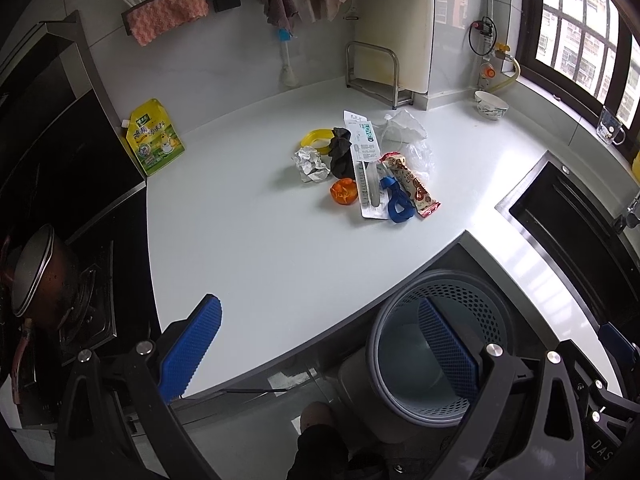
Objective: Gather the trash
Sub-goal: 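Move both tools toward the trash pile on the countertop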
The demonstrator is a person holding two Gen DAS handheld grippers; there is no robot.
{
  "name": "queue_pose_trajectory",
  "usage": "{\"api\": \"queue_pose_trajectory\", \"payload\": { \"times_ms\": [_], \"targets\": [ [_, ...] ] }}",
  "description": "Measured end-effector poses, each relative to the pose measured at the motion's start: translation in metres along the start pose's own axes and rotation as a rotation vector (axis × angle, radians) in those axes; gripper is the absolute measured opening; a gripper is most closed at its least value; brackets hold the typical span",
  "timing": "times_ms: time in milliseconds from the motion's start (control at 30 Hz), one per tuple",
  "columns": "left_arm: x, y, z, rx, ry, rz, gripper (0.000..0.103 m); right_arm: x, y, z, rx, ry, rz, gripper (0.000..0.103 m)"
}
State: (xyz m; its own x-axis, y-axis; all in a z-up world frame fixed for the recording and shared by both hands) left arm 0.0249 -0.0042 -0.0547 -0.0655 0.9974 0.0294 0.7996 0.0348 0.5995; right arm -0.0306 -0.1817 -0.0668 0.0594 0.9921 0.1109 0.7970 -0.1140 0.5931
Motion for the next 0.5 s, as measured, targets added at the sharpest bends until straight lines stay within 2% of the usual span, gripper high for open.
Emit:
{"api": "queue_pose_trajectory", "payload": {
  "times_ms": [167,300,500],
  "targets": [
    [-0.001,-0.011,0.005,0.002,0.042,-0.026,0.097,-0.012,-0.005,0.011,0.007,0.049,-0.037,0.084],
    [0.012,-0.014,0.014,0.02,0.073,-0.076,0.097,-0.016,0.0,0.028,0.021,0.088,-0.047,0.085],
    [0.037,0.003,0.037,0.027,0.089,-0.135,0.097,-0.007,0.025,0.051,-0.008,0.108,-0.071,0.084]
  ]
}}
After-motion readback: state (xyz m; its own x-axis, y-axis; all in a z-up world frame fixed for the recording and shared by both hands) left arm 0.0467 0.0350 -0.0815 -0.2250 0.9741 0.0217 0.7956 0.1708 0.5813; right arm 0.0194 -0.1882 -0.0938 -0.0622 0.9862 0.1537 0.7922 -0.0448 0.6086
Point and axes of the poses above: each gripper's, at about its wrist camera, not at the fingertips, and z roughly the way its jaws point, x to its left, y to its top, the point moved 6 cm from there along z, roughly the way its jaws point, and after that the axes turned 6 degrees about -z, right-handed, at the moved point
